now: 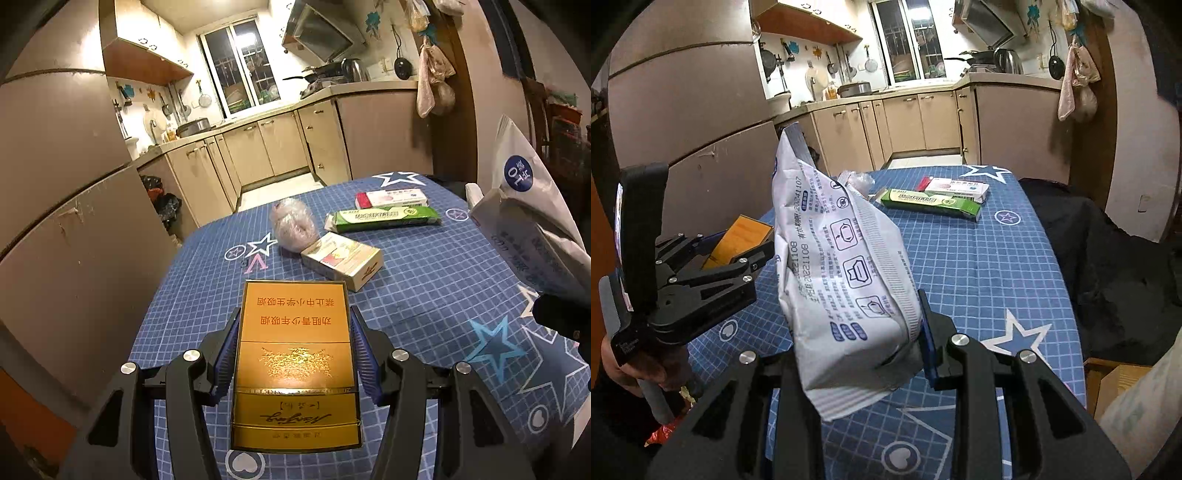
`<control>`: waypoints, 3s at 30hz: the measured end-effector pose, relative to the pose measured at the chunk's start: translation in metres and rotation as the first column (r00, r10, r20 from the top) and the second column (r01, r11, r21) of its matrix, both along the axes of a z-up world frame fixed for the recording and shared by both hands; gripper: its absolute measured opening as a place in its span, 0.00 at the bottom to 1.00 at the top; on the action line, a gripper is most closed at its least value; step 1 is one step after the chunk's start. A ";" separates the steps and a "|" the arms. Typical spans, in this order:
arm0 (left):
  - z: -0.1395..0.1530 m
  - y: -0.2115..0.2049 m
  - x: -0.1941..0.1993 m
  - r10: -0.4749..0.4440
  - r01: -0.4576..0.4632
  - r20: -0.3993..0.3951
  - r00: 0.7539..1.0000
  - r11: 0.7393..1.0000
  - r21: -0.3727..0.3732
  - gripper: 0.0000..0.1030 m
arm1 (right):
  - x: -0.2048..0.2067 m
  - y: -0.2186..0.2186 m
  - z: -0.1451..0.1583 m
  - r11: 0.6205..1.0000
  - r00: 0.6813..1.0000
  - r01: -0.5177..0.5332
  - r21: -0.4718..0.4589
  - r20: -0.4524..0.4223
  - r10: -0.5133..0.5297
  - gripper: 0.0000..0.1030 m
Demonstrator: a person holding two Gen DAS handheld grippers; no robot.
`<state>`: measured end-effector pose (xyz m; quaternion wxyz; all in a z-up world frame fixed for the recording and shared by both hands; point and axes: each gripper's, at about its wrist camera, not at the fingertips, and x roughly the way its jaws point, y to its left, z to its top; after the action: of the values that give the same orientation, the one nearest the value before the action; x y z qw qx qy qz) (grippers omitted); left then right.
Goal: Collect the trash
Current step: 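Lift the gold box and white bag and carry both over the white bucket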
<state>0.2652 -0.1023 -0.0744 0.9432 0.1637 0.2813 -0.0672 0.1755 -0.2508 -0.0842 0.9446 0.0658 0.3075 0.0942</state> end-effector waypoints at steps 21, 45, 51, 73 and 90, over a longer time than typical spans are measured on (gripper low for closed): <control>0.020 -0.043 -0.026 -0.090 0.088 0.062 0.994 0.996 0.035 0.55 | -0.047 -0.043 0.021 0.993 0.990 0.117 0.030 0.080 -0.120 0.27; 0.013 -0.083 -0.052 -0.226 0.226 0.025 0.974 0.974 0.033 0.55 | -0.075 -0.055 0.028 0.979 0.975 0.203 0.023 0.086 -0.204 0.27; 0.019 -0.091 -0.053 -0.244 0.243 0.038 0.969 0.970 0.032 0.55 | -0.078 -0.060 0.035 0.975 0.969 0.223 0.013 0.109 -0.224 0.27; 0.038 -0.211 -0.086 -0.470 0.466 0.076 0.880 0.883 0.059 0.55 | -0.147 -0.153 0.043 0.883 0.870 0.468 0.036 0.158 -0.468 0.27; 0.032 -0.322 -0.123 -0.657 0.655 0.033 0.754 0.754 0.049 0.55 | -0.206 -0.224 0.030 0.756 0.744 0.653 0.050 0.148 -0.652 0.27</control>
<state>0.1422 -0.4238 -0.0426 0.8635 0.2697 0.1844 -0.3843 -0.0300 -0.4744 -0.0542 0.9391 0.1590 0.1905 -0.2378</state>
